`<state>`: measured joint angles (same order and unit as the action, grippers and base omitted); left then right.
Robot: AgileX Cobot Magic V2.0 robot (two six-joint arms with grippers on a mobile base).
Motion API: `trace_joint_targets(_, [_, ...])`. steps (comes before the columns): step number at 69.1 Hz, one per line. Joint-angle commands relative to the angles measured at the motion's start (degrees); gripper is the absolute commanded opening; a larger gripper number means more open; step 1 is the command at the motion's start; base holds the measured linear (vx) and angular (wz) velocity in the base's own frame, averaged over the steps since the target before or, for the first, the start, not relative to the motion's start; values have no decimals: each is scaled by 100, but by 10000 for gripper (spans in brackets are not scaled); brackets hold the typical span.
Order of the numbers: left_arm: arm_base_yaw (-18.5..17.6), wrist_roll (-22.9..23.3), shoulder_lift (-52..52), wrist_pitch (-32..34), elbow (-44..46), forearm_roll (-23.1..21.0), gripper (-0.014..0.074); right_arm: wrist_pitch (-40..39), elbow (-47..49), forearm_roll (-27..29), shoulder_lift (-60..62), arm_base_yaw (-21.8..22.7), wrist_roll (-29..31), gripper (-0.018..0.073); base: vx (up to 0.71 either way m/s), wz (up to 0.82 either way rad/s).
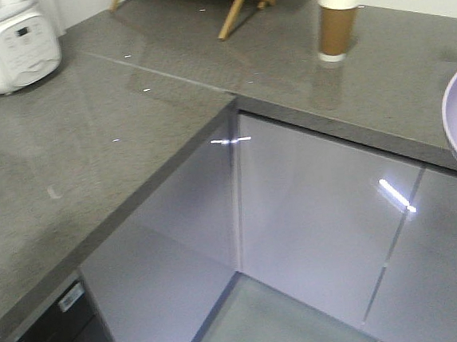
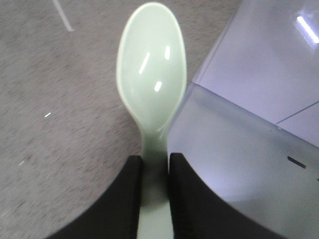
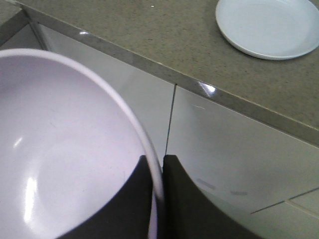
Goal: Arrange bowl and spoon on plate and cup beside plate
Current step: 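Drive the base, holding spoon and bowl, toward the pale blue plate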
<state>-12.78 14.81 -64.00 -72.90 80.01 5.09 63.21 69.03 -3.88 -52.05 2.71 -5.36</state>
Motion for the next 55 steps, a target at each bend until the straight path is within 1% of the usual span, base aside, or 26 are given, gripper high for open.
trace_joint_targets(1, [5, 4, 90, 276, 124, 8, -6, -346, 158, -60, 43, 39, 36, -6, 4, -50])
trace_joint_targets(55, [5, 4, 90, 276, 124, 8, -6, -252, 158, -60, 43, 39, 36, -6, 8, -55])
